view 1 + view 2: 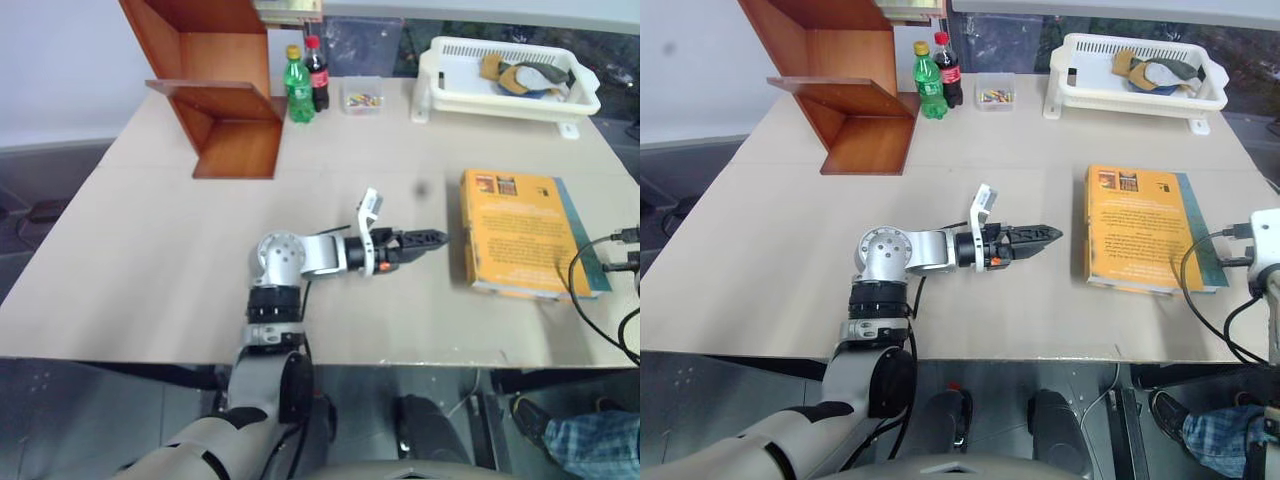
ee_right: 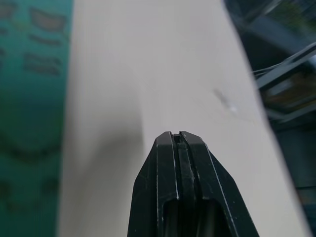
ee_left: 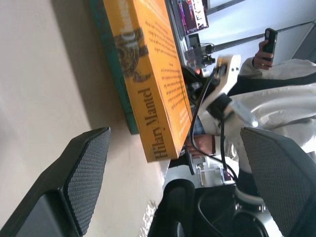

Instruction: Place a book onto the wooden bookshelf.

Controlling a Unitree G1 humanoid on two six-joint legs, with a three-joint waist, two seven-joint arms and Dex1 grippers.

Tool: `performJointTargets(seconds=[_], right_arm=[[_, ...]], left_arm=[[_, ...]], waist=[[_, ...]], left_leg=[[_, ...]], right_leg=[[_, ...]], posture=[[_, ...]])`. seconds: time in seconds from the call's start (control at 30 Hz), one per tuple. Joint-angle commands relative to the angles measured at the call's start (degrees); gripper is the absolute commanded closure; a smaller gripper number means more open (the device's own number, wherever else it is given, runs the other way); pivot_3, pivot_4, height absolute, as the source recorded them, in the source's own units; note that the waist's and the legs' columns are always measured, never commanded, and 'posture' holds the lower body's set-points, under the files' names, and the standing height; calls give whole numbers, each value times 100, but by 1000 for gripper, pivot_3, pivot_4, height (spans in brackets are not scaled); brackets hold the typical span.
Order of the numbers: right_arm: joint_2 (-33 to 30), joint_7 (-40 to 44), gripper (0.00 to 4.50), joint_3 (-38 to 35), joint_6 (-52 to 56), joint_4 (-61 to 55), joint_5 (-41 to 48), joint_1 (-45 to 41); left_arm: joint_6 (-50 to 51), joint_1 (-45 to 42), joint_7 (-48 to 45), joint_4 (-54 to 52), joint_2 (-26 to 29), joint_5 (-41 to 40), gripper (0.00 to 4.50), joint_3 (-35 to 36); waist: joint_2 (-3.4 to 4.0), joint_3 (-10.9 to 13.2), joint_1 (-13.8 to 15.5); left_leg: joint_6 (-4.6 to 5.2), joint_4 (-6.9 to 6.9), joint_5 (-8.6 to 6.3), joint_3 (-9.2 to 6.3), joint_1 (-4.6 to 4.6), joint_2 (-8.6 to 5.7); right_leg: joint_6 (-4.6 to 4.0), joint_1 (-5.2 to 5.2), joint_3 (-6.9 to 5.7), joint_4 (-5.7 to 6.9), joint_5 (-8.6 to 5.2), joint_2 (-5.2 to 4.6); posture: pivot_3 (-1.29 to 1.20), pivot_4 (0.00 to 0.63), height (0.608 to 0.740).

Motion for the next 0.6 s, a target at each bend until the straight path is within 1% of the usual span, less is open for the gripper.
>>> performJointTargets(seconds=[0.03,0.13,0.23,0.4,0.6], right_arm=[[54,-27,4434,-329,138,482,314,-537],[117,-102,4434,-463,477,877,552,-1014],[40,-119,4434,-400,639,1212,601,-1316],[-227,146,4434,44,306,2224,428,-1746],[-234,459,4434,280,16,3087,445,-2281]], left_arm=[[75,-50,26,-268,14,-170,0,88],[100,-77,86,-318,31,-208,0,199],[95,-72,156,-341,48,-237,0,283],[142,-49,213,-383,65,-276,0,354],[227,-51,259,-351,101,-333,0,498]], waist=[[1,0,8],[2,0,7],[3,0,28],[3,0,44],[3,0,-15]], left_leg=[[0,0,0,-1,0,-1],[0,1,0,-2,1,-2],[0,1,0,-4,-3,-1],[-1,-2,0,-3,-8,-5],[-1,-2,0,-1,-4,-3]], right_leg=[[0,0,0,1,0,0],[0,2,0,3,0,-1],[-1,2,-2,2,0,0],[-1,2,-3,-8,0,-4],[0,2,-1,-8,0,-3]], posture=[[0,150,740],[0,150,740],[0,150,740],[0,150,740],[0,150,740]])
